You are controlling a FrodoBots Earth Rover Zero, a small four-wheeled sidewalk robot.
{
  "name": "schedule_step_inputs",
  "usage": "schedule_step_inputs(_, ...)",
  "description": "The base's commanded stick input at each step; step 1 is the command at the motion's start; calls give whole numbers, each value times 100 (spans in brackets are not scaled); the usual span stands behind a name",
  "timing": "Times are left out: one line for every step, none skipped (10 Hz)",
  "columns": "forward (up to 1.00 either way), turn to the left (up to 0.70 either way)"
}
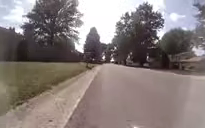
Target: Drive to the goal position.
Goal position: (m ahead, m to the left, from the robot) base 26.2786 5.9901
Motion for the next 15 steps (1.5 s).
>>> schedule_step_inputs(100,0)
schedule_step_inputs(100,0)
schedule_step_inputs(100,0)
schedule_step_inputs(100,0)
schedule_step_inputs(100,0)
schedule_step_inputs(100,0)
schedule_step_inputs(100,0)
schedule_step_inputs(100,0)
schedule_step_inputs(100,0)
schedule_step_inputs(100,0)
schedule_step_inputs(100,0)
schedule_step_inputs(100,0)
schedule_step_inputs(100,0)
schedule_step_inputs(100,0)
schedule_step_inputs(100,0)
